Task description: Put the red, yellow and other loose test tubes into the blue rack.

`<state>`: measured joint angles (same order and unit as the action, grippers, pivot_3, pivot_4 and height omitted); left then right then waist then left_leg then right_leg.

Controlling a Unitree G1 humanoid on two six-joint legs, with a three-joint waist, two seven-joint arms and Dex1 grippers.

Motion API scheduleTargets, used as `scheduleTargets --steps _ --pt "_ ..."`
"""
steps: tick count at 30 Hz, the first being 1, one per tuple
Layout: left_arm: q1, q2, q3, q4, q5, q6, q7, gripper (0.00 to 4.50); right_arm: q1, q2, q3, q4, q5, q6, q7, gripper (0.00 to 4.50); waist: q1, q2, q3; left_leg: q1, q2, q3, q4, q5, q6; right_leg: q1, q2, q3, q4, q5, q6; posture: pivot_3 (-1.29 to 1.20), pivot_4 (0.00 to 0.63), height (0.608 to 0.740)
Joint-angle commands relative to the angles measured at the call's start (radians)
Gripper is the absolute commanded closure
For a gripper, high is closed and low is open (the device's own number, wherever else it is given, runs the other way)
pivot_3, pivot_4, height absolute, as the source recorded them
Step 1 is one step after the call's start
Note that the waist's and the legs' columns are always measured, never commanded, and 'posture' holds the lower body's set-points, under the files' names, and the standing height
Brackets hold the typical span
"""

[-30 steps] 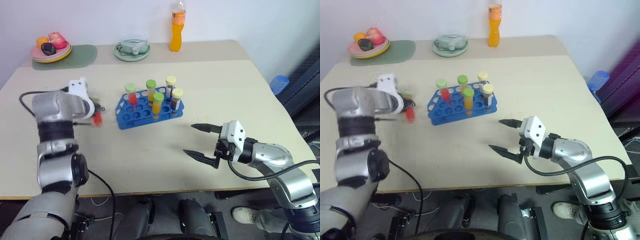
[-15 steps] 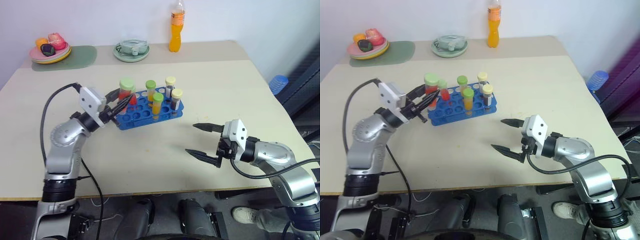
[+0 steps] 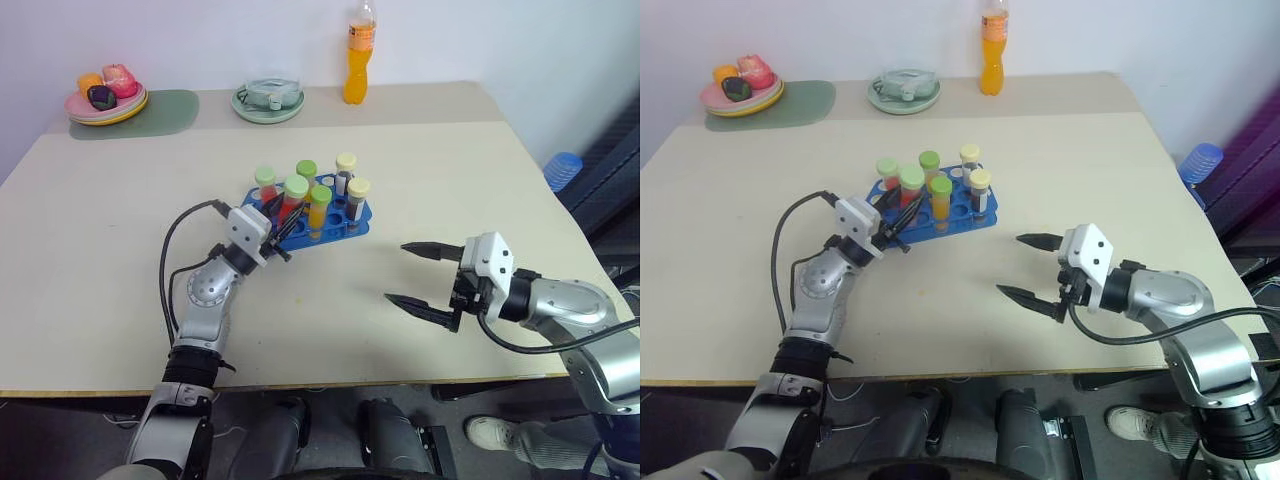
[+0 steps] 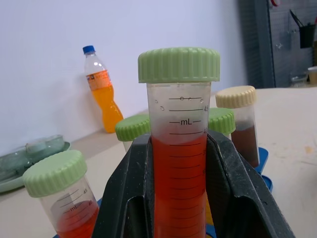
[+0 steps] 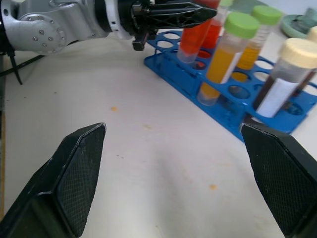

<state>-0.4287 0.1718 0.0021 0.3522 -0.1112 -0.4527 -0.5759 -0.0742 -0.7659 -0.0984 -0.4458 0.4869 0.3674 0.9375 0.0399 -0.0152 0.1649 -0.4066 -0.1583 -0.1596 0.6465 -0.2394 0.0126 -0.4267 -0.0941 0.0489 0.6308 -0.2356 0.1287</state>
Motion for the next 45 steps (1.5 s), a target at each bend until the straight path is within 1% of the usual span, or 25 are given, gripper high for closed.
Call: scheduleTargets --steps 1,5,13,21,23,25,26,28,30,31,40,45 --pt "-0.006 0.004 0.005 0.044 0.000 -0.023 0.020 3.73 0.014 -0.013 -0.036 -0.055 0.020 0.005 -0.006 0.00 0.000 0.000 0.000 0.000 0.000 0.000 0.000 0.000 0.000 0.000 0.000 0.000 0.000 0.000 0.000 0.00 0.150 0.740" --pt "-0.002 0.021 0.012 0.074 -0.003 -0.043 0.022 3.73 0.029 -0.014 -0.046 -0.068 0.023 0.010 -0.011 0.00 -0.001 0.001 0.000 0.000 0.000 0.000 0.000 0.000 0.000 0.000 0.000 0.000 0.000 0.000 0.000 0.00 0.150 0.740" --pt "0.059 0.063 0.003 0.011 -0.061 -0.019 -0.044 3.73 0.047 -0.006 -0.056 -0.061 0.023 0.016 -0.017 0.00 -0.001 0.003 -0.002 0.000 0.000 0.000 0.000 0.000 0.000 0.000 0.000 0.000 0.000 0.000 0.000 0.00 0.150 0.740" --pt "0.056 0.053 0.000 0.041 -0.076 -0.020 -0.055 3.73 0.049 0.003 -0.053 -0.054 0.020 0.007 -0.026 0.00 -0.002 0.005 -0.003 0.000 0.000 0.000 0.000 0.000 0.001 0.000 0.000 0.000 0.000 0.000 0.000 0.00 0.150 0.740" --pt "0.052 0.043 0.000 0.050 -0.108 -0.005 -0.082 3.73 0.052 0.002 -0.057 -0.054 0.022 0.006 -0.027 0.00 -0.001 0.005 -0.003 0.001 0.000 0.000 0.000 0.000 0.001 0.000 0.000 0.000 0.000 0.000 0.000 0.00 0.150 0.740" --pt "0.050 0.031 0.006 0.054 -0.143 0.014 -0.103 2.71 0.054 0.001 -0.059 -0.056 0.022 0.007 -0.030 0.00 -0.001 0.005 -0.003 0.001 0.000 0.000 0.000 0.000 0.001 0.000 0.000 0.000 0.000 0.000 0.000 0.00 0.150 0.740" --pt "0.050 0.027 0.010 0.056 -0.156 0.021 -0.112 2.37 0.054 0.002 -0.059 -0.058 0.022 0.008 -0.033 0.00 -0.001 0.005 -0.003 0.001 0.000 0.000 0.000 0.000 0.001 0.000 0.000 0.000 0.000 0.000 0.000 0.00 0.150 0.740" --pt "0.048 0.020 0.020 0.059 -0.170 0.028 -0.116 1.41 0.055 0.002 -0.059 -0.061 0.023 0.009 -0.036 0.00 -0.002 0.005 -0.003 0.000 0.000 0.000 0.000 0.000 0.001 0.000 0.000 0.000 0.000 0.000 0.000 0.00 0.150 0.740" --pt "0.047 0.014 0.035 0.064 -0.176 0.033 -0.108 0.34 0.056 0.002 -0.059 -0.064 0.023 0.010 -0.038 0.00 -0.001 0.005 -0.003 0.000 0.000 0.000 0.000 0.000 0.001 0.000 0.000 0.000 0.000 0.000 0.000 0.00 0.150 0.740" --pt "0.047 0.014 0.038 0.065 -0.174 0.031 -0.108 0.06 0.056 0.002 -0.059 -0.064 0.023 0.010 -0.039 0.00 -0.001 0.005 -0.003 0.000 0.000 0.000 0.000 0.000 0.001 0.000 0.000 0.000 0.000 0.000 0.000 0.00 0.150 0.740" --pt "0.039 0.014 0.040 0.051 -0.162 0.020 -0.094 0.06 0.048 0.003 -0.051 -0.062 0.026 0.012 -0.042 0.00 -0.001 0.005 -0.003 0.000 0.000 0.000 0.000 0.000 0.001 0.000 0.000 0.000 0.000 0.000 0.000 0.00 0.150 0.740" --pt "0.018 0.006 0.031 0.029 -0.156 0.064 -0.058 0.06 0.047 0.002 -0.049 -0.059 0.028 0.012 -0.038 0.00 0.000 0.005 -0.003 0.000 0.000 0.000 0.000 0.000 0.001 0.000 0.000 0.000 0.000 0.000 0.000 0.00 0.150 0.740"
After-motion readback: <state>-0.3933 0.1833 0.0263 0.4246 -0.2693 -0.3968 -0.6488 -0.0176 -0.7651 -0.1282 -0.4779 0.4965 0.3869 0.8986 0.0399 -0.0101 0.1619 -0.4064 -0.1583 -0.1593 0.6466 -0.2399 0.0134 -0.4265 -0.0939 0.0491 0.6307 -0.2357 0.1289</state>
